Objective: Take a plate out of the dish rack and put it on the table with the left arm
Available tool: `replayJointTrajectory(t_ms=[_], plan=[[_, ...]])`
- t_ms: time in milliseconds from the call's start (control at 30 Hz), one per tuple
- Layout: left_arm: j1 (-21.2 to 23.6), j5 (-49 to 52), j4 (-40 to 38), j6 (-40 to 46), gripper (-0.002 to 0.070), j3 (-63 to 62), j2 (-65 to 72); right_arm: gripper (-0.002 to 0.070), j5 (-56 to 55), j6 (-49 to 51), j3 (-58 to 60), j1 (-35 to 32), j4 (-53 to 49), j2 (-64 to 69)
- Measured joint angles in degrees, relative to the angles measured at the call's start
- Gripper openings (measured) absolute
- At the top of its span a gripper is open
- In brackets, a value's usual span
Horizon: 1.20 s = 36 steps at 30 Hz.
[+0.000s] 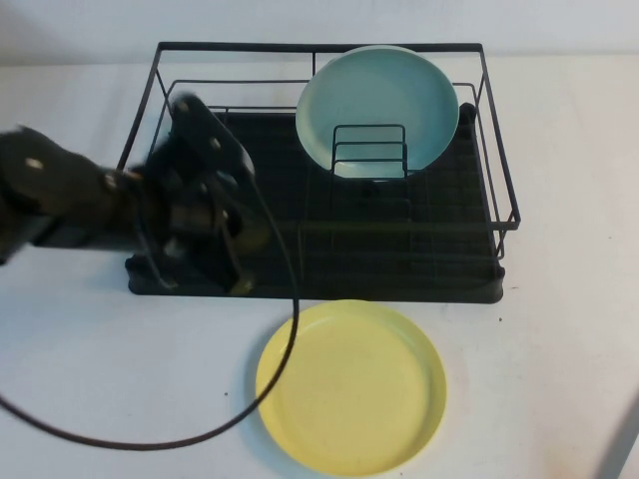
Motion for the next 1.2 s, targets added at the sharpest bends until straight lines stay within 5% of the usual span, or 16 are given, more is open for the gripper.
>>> replayJointTrajectory(t_ms=[433,767,1200], plan=[[0.0,-1.1,0.8,-5.2,0.0001,9.7,-21.4,-0.0020,0.0,0.0,0.0,0.0,0.0,0.0],[0.0,-0.6,1.3,-18.8,0.0000,17.9,-29.0,-0.0020,0.0,0.0,0.0,0.0,0.0,0.0],[0.0,4.0,21.6,-37.8,0.0000,18.7,-42.8,-0.0020,0.0,0.0,0.0,0.0,0.0,0.0]])
